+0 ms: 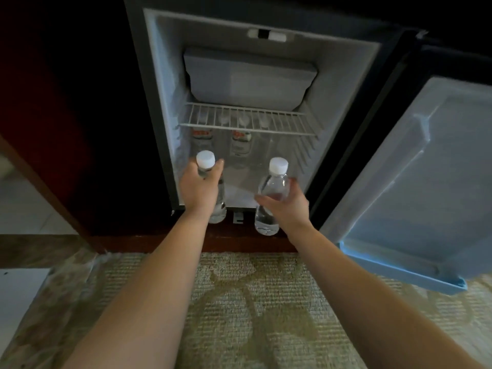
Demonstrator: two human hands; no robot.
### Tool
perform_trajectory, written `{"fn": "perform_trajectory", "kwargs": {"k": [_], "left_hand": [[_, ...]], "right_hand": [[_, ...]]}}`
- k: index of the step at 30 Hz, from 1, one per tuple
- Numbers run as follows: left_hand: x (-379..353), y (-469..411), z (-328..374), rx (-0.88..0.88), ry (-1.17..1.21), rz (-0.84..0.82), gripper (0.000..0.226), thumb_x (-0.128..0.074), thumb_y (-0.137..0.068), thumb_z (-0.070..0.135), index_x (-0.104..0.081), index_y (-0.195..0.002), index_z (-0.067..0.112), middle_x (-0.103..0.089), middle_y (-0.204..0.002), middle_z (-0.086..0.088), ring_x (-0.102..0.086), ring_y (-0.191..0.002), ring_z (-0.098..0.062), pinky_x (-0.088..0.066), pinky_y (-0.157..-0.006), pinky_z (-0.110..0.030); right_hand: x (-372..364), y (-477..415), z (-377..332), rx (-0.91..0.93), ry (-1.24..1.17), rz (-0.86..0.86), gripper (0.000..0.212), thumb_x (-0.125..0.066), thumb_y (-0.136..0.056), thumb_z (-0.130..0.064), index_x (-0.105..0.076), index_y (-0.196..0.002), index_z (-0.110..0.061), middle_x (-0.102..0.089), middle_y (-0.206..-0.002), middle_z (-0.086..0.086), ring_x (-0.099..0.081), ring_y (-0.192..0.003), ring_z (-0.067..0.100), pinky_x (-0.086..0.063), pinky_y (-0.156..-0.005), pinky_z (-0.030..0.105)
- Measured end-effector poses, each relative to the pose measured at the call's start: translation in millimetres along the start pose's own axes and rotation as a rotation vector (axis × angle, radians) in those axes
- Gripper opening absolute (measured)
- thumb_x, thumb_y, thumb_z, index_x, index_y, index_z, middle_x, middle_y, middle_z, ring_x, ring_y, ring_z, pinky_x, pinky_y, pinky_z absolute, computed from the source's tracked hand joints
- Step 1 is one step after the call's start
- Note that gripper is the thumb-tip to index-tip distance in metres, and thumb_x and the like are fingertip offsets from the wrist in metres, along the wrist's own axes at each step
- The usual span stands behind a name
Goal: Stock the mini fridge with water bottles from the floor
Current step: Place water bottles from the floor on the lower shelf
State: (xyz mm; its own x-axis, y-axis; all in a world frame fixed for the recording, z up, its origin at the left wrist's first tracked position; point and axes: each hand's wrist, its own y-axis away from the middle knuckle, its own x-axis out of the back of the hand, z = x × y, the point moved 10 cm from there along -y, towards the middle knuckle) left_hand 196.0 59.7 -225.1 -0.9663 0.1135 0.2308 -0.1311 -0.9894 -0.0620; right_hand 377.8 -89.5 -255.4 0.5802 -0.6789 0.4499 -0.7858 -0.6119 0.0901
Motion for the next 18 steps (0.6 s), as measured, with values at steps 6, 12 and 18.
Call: {"fn": "perform_trajectory", "kwargs": {"k": [6,12,18], "left_hand": [[-22,-23,-28,0.003,-0.041,-0.035,0.026,-0.067,-0.084,0.034,-0.051,-0.095,0.017,-0.046,-0.076,0.016,-0.05,-0.081,-0.01,-0.037,-0.065,-0.022],[-32,-58,-11,-0.129,0.041,0.044,0.022,-0.07,-0.082,0.032,-0.058,-0.094,0.018,-0.054,-0.077,0.015,-0.052,-0.075,-0.003,-0.038,-0.063,-0.012],[-44,-63,-31,-0.168,-0.07,0.01,0.022,-0.072,-0.081,0.026,-0.057,-0.088,0.012,-0.054,-0.079,0.009,-0.051,-0.078,-0.009,-0.036,-0.056,-0.003]], "right_hand": [[-11,-39,29,-0.044,-0.076,0.076,0.055,-0.08,-0.07,-0.032,-0.049,-0.116,-0.028,-0.06,-0.107,-0.006,-0.058,-0.1,0.017,-0.051,-0.083,0.032],[-22,-86,35,-0.084,-0.181,0.187,0.06,-0.075,-0.073,-0.032,-0.046,-0.125,-0.032,-0.055,-0.116,-0.011,-0.054,-0.104,0.013,-0.049,-0.076,0.027],[-26,-126,45,0.035,-0.105,0.224,0.059,-0.079,-0.069,-0.019,-0.052,-0.122,-0.023,-0.059,-0.117,-0.002,-0.059,-0.102,0.016,-0.049,-0.082,0.028]]}}
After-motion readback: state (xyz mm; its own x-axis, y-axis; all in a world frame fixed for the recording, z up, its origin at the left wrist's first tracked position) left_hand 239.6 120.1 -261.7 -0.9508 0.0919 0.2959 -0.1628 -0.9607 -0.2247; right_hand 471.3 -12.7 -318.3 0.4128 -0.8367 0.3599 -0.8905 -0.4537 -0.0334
